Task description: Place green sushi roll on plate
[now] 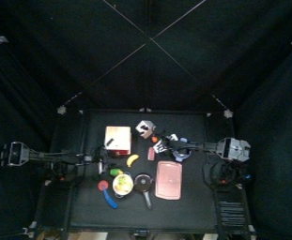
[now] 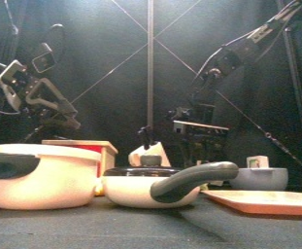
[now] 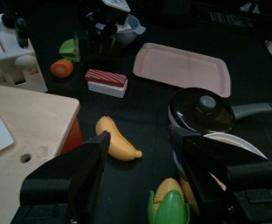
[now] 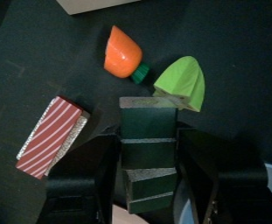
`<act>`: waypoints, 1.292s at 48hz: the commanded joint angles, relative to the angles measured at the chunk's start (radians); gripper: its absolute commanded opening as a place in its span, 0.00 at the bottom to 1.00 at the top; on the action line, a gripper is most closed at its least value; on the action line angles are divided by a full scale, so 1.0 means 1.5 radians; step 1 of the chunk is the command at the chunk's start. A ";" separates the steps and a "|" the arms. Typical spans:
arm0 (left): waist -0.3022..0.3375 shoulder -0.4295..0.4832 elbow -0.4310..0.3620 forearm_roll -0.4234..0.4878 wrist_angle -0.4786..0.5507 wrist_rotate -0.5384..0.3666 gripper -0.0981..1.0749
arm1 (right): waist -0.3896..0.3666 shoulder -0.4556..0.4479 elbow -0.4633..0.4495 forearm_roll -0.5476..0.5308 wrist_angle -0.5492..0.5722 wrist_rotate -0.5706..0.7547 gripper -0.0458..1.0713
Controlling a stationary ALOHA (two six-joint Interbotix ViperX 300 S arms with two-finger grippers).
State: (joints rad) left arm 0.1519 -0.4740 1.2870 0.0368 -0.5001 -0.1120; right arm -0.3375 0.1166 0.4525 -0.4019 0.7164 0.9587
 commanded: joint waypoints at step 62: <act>-0.010 0.000 -0.008 -0.002 -0.002 0.002 0.86 | 0.243 -0.211 0.130 0.105 -0.005 0.331 0.57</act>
State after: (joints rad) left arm 0.1396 -0.4740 1.2870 0.0337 -0.4985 -0.1089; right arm -0.0031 -0.1611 0.6458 -0.2240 0.7148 1.3959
